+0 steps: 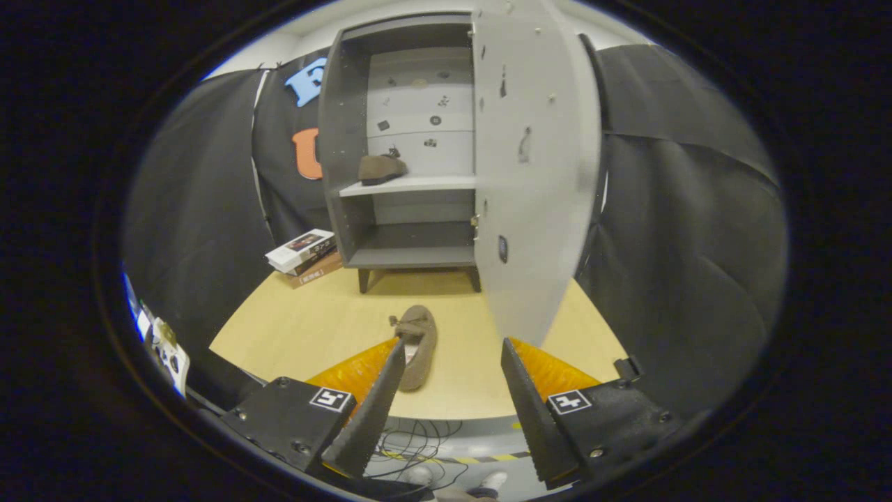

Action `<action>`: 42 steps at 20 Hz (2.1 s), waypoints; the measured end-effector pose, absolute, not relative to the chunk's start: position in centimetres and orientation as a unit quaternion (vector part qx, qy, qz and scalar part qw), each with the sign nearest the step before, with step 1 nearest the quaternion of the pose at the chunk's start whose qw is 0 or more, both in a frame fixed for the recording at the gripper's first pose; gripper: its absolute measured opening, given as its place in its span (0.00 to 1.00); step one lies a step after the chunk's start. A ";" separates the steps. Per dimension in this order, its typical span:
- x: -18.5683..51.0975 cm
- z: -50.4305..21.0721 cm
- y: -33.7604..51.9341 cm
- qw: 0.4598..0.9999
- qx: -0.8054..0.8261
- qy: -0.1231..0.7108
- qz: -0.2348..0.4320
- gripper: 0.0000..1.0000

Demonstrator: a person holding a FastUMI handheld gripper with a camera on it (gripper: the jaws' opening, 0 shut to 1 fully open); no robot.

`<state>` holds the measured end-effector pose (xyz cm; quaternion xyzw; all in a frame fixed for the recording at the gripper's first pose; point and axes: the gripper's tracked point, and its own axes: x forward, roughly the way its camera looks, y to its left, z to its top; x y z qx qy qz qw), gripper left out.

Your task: Open the shoe cabinet door, grab the shoes and put them into the shoe cabinet, then close the shoe cabinet door.

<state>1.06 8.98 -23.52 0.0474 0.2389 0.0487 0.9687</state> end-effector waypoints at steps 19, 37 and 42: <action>17.3 -42.4 22.7 0.921 0.050 0.372 0.106 0.87; 20.9 -42.4 23.0 0.903 0.087 0.397 0.140 0.07; 20.2 -35.4 22.2 0.925 0.078 0.342 0.144 0.07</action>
